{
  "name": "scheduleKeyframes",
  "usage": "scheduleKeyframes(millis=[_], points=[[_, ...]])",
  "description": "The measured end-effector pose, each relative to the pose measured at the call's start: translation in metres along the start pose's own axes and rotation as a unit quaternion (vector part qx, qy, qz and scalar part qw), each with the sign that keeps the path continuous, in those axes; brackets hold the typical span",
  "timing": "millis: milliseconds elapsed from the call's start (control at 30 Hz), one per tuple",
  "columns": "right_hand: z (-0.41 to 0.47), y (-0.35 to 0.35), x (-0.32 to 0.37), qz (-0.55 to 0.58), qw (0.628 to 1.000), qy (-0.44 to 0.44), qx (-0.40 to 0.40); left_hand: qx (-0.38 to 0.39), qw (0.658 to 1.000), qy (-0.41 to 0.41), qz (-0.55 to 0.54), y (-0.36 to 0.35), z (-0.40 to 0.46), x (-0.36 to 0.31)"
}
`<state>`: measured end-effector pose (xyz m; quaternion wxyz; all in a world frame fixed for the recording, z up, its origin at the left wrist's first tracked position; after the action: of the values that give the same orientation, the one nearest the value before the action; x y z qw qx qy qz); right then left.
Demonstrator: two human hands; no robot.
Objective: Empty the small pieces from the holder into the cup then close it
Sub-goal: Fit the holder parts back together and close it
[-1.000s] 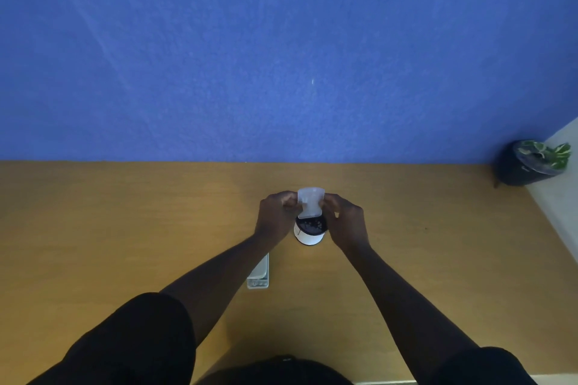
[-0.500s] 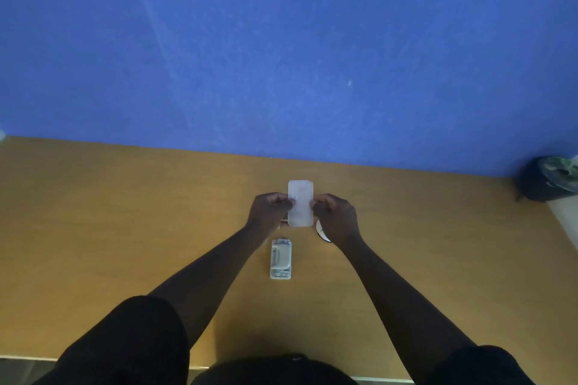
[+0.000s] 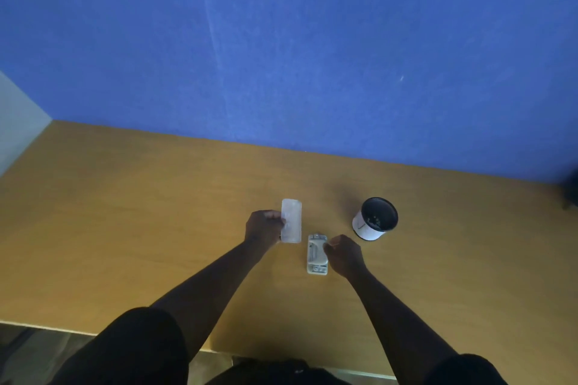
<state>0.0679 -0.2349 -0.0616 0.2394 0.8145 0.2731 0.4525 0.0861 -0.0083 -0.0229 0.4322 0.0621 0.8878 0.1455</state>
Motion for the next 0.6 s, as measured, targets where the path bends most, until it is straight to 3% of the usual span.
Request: scheduleKeyframes(millis=[300, 600], points=[[-0.007, -0.013, -0.007, 0.069, 0.996, -0.055, -0.018, 0.04, 0.997, 0.038, -0.048, 0.008, -0.005, 0.019], [-0.03, 0.014, 0.01, 0.211, 0.975, -0.04, -0.055, 0.01, 0.998, 0.033, -0.043, 0.016, -0.006, 0.026]])
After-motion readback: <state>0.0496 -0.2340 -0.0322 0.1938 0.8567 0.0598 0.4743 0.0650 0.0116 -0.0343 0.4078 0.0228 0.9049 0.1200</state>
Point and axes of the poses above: each hand's wrist, its own z-axis towards the middle knuckle, its own y-axis out of the back of the hand, x = y × z, the point moved 9 cm from there along z, towards the middle knuckle, and after that the axes turned 10 degrees about z, right-handed, at the moved point
